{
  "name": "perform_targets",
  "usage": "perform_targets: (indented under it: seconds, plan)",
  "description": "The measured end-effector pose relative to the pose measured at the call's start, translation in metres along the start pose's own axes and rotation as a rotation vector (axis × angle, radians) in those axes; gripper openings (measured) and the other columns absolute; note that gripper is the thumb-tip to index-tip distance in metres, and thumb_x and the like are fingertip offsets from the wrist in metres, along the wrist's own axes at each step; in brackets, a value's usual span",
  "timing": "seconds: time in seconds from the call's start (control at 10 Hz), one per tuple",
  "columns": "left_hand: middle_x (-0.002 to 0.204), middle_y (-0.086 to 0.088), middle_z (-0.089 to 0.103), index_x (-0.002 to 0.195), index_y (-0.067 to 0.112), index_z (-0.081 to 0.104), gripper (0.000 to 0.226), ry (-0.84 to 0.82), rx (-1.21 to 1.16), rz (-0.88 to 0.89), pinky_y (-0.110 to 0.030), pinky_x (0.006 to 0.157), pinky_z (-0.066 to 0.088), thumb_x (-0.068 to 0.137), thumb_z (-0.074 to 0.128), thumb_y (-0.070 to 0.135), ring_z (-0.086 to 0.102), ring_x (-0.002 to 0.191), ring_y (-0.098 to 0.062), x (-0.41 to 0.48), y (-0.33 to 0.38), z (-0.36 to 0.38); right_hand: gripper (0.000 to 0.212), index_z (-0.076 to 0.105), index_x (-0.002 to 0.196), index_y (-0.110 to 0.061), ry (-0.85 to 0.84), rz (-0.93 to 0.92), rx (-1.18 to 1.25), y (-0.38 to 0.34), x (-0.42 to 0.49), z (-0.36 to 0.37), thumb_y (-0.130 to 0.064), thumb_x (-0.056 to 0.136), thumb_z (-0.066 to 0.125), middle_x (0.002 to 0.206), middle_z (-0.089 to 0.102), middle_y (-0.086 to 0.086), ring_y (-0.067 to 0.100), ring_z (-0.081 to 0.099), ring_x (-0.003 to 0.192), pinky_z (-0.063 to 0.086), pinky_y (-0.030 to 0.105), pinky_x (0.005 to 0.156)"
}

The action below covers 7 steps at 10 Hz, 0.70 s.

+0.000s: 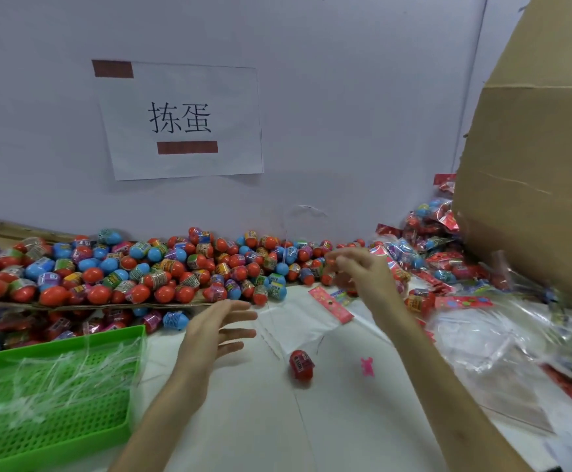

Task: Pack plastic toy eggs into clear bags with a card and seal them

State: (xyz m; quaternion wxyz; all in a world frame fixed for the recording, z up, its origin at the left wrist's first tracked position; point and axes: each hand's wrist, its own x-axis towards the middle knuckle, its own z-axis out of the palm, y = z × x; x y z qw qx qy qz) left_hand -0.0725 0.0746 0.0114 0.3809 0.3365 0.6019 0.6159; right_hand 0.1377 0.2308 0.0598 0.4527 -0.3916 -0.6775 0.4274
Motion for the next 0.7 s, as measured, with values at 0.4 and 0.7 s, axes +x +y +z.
perform_targets:
  seconds: [0.4, 0.7]
  plan:
    - [0.156, 0.018, 0.043, 0.147, 0.038, 0.046, 0.051, -0.300, 1.113, 0.496, -0.030, 0.121, 0.023, 0.099, 0.050, 0.057, 0.031, 0.146, -0.001, -0.001, -0.042, 0.007, 0.032, 0.066, 0.131, -0.037, -0.549, -0.292, -0.540, 0.054, -0.080, 0.045, -0.029, 0.100, 0.061, 0.135, 0.055, -0.024, -0.005, 0.048, 0.125, 0.042, 0.021, 0.104]
    - [0.161, 0.013, 0.039, 0.152, 0.037, 0.040, 0.055, -0.291, 1.128, 0.508, -0.032, 0.121, 0.021, 0.101, 0.047, 0.056, 0.029, 0.148, -0.004, -0.005, -0.041, 0.008, 0.034, 0.056, 0.135, -0.044, -0.427, -0.345, -0.706, 0.058, -0.081, 0.049, -0.034, 0.103, 0.052, 0.151, 0.042, -0.017, 0.001, 0.033, 0.140, 0.018, 0.026, 0.111]
